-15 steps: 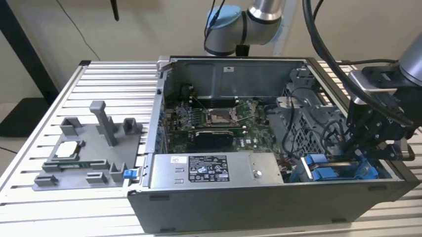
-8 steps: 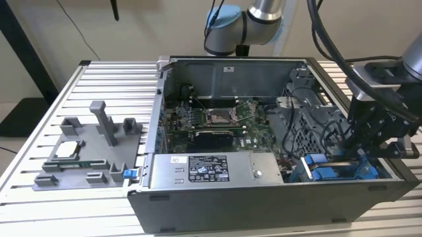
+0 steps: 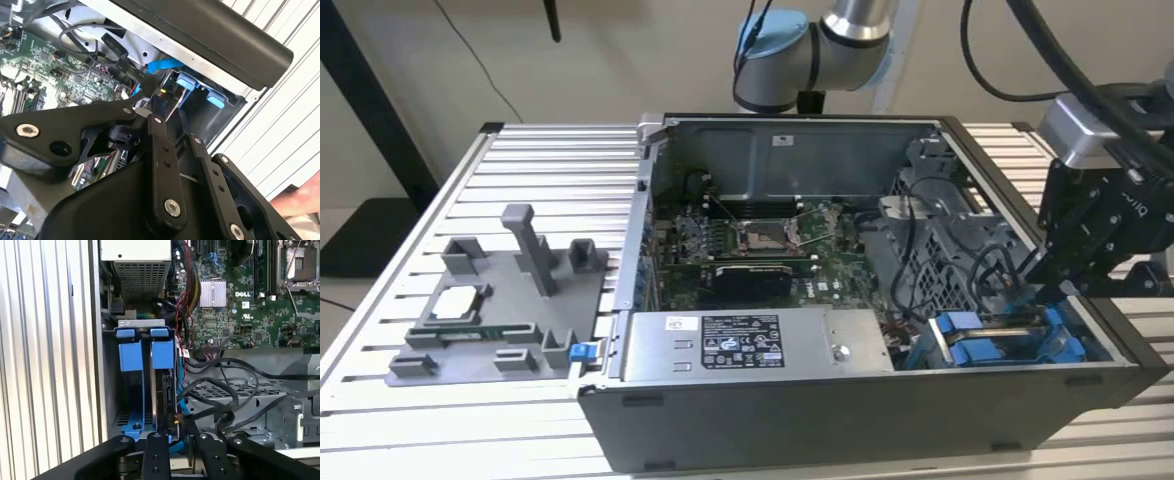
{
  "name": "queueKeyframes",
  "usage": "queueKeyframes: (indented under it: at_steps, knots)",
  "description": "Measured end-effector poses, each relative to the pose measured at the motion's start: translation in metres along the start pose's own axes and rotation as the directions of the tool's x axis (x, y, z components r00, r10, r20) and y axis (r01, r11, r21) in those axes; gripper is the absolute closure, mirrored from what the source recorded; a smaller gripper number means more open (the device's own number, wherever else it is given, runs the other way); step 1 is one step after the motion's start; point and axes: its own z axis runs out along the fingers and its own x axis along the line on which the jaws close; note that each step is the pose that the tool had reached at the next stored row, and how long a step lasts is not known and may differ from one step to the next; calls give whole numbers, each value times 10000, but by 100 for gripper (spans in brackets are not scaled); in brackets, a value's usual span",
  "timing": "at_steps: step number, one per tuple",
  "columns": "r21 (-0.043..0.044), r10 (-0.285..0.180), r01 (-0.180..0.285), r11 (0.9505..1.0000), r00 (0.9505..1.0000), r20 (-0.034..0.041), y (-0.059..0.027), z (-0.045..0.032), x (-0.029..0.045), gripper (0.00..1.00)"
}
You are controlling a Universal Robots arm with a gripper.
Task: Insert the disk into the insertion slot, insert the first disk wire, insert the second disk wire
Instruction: 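Insert the first disk wire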
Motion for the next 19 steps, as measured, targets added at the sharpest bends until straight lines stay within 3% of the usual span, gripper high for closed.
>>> queueKeyframes:
  at_steps: [4,19]
  knots:
    - [0,0,0,10000,10000,-2,1,-63,-12,0]
    - [-2,0,0,10000,10000,-9,2,-87,-16,0]
